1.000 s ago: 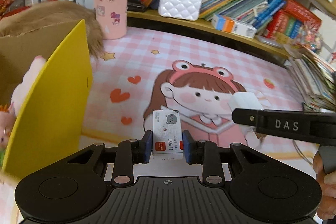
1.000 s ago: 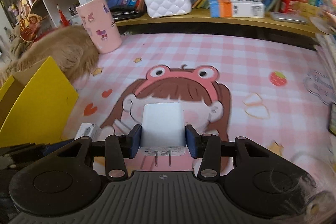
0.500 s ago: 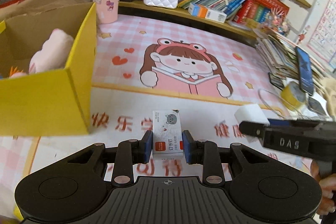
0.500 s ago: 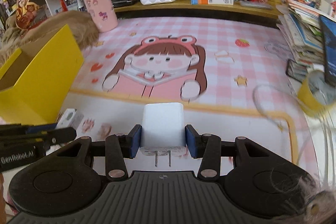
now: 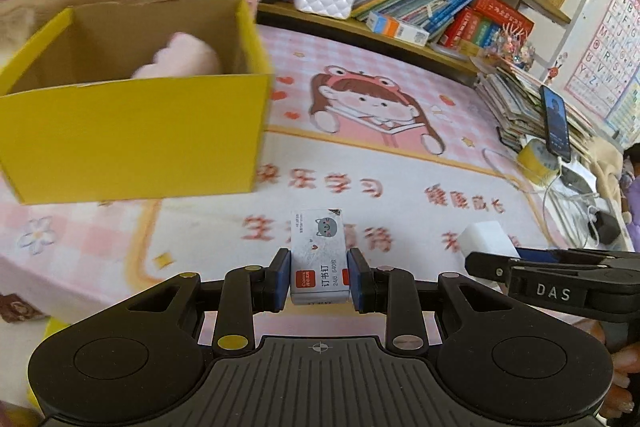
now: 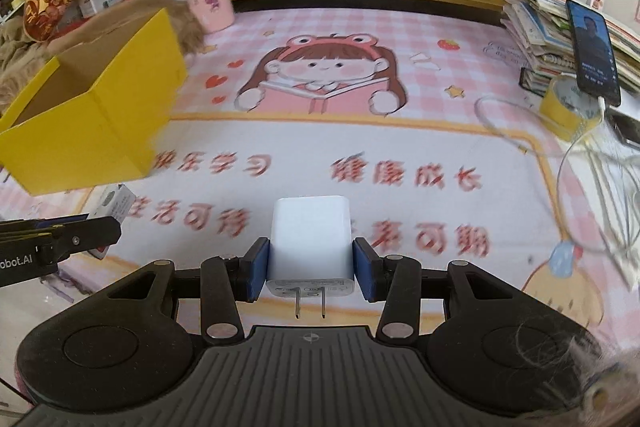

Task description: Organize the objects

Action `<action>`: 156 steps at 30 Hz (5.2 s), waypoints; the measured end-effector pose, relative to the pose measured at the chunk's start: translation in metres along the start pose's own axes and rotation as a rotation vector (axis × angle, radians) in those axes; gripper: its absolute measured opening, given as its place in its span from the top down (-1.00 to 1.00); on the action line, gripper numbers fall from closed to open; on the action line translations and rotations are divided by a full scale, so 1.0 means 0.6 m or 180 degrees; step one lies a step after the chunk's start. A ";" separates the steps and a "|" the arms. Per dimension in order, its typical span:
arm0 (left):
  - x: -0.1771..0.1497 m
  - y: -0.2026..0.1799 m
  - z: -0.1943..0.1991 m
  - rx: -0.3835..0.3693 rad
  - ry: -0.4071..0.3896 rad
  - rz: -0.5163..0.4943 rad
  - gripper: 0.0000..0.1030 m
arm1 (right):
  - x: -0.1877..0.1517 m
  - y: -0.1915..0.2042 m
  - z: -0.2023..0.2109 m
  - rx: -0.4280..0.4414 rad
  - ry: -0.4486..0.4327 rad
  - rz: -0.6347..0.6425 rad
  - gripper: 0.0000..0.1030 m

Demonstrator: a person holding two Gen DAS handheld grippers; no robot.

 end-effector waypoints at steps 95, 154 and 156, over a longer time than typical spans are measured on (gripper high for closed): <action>0.227 0.243 0.088 0.0909 -0.1361 0.0404 -0.55 | 0.259 0.320 -0.113 0.0592 -0.0912 0.1252 -0.02; -0.040 0.053 0.127 0.0697 -0.0672 -0.0284 -0.94 | -0.093 0.076 0.120 -0.0892 -0.0792 -0.0295 -0.69; -0.041 0.056 0.129 0.0723 -0.0677 -0.0283 -0.94 | -0.094 0.080 0.120 -0.0888 -0.0785 -0.0277 -0.72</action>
Point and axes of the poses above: each gripper's, at about its wrist camera, not at the fingertips, and z roughly against the way its jaws point, y to its left, x to its top, the point moved 9 cm from there along -z, roughly the way its jaws point, and after that the axes turned 14 degrees about x, right-handed, at the moved point
